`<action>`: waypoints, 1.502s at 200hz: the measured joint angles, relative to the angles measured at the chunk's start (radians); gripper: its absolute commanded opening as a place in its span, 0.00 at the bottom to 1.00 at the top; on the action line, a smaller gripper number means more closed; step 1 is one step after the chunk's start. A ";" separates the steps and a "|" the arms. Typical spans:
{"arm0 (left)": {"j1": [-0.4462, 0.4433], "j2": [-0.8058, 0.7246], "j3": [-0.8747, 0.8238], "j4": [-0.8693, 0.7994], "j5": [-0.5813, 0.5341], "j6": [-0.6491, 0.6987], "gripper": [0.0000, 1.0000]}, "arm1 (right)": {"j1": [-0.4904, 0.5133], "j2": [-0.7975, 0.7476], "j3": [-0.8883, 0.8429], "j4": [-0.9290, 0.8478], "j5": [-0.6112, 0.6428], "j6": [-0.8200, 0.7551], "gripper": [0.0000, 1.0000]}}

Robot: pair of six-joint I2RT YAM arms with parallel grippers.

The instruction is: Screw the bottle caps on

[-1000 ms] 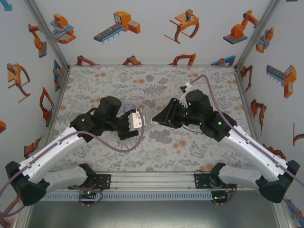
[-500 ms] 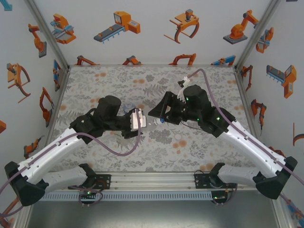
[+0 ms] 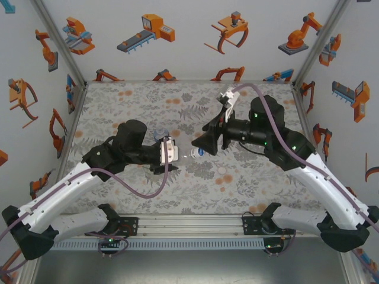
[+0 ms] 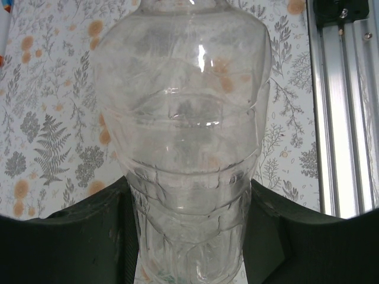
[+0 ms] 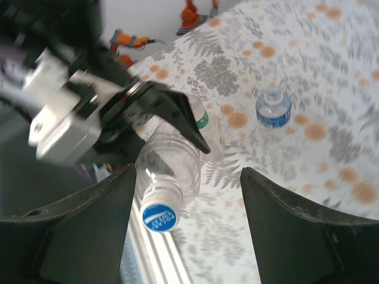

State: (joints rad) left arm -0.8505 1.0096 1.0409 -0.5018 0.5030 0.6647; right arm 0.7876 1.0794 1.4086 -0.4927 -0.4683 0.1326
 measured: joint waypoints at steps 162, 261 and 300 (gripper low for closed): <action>0.000 -0.007 0.010 -0.007 0.071 0.000 0.00 | 0.000 -0.081 -0.093 -0.068 -0.331 -0.587 0.46; 0.000 -0.008 0.010 -0.020 0.070 0.000 0.00 | 0.033 -0.063 -0.106 -0.040 -0.280 -0.571 0.20; 0.000 -0.002 0.010 -0.032 0.044 -0.006 0.00 | 0.043 -0.079 -0.152 0.020 -0.196 -0.390 0.00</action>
State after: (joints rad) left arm -0.8501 1.0077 1.0504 -0.5335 0.5472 0.6586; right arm 0.8303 1.0008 1.2568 -0.4728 -0.6643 -0.2573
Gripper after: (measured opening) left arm 0.545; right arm 0.335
